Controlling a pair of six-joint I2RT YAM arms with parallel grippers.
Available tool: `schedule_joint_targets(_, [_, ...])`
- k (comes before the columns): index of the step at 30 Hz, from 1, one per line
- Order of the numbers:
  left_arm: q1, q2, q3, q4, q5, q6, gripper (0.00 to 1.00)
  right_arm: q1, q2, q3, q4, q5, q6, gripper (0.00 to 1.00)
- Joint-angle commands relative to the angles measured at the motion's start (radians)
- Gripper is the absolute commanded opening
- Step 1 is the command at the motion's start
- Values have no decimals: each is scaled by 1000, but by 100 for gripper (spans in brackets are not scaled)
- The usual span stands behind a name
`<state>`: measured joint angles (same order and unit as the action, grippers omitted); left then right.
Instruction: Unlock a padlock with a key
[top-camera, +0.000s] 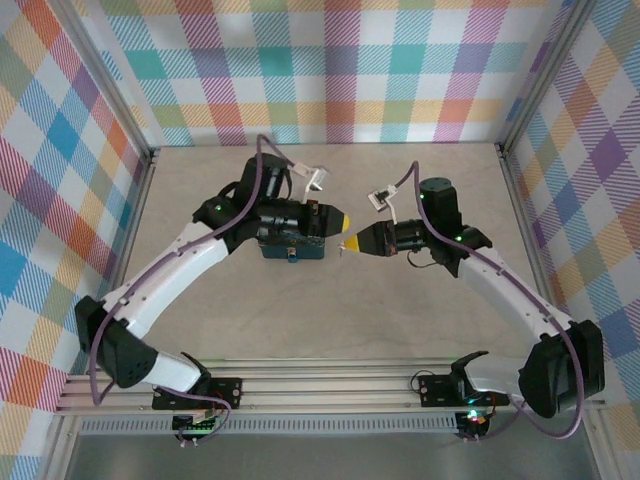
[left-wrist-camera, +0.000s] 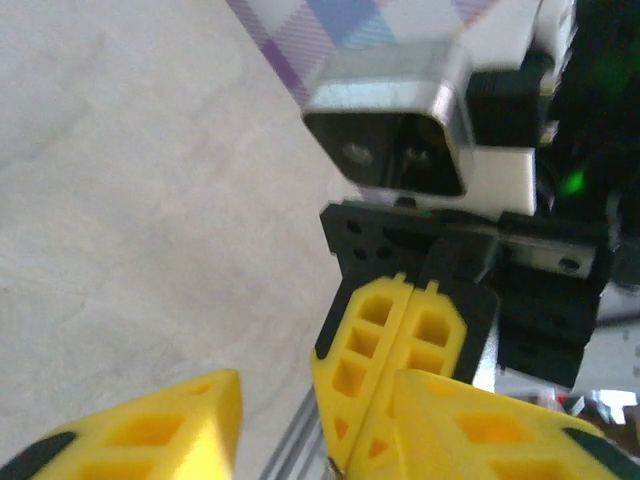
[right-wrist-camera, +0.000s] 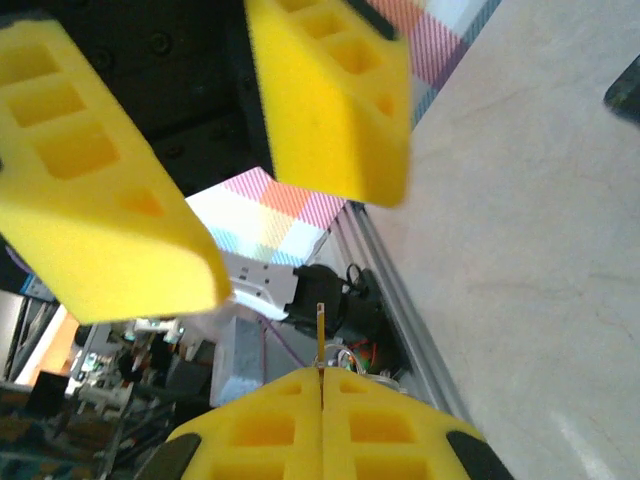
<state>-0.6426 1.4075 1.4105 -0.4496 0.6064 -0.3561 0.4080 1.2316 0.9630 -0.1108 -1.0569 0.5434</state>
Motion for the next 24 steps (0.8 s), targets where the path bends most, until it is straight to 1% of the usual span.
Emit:
schedule_joint_targets(1, [9, -102, -90, 161, -117, -121, 48, 3, -40, -29, 110, 74, 67, 0])
schedule_joint_targets(4, [11, -157, -211, 343, -97, -220, 48, 0, -55, -46, 140, 106, 82, 0])
schedule_joint_targets(8, [7, -173, -327, 515, -27, -333, 47, -1, -54, -61, 198, 111, 123, 0])
schedule_joint_targets(10, [-1, -177, -383, 615, -9, -382, 47, -1, -55, -69, 229, 110, 143, 0])
schedule_joint_targets(12, [-11, -180, -415, 672, -10, -403, 47, -2, -56, -77, 262, 106, 150, 0])
schedule_joint_targets(16, [-29, -171, -439, 719, -9, -406, 46, -1, -77, -74, 239, 119, 108, 0])
schedule_joint_targets(20, [-46, -159, -438, 752, 7, -409, 45, -3, -112, -53, 151, 196, 41, 0])
schedule_joint_targets(24, [-66, -141, -422, 749, 37, -403, 38, -5, -133, -50, 139, 267, 33, 0])
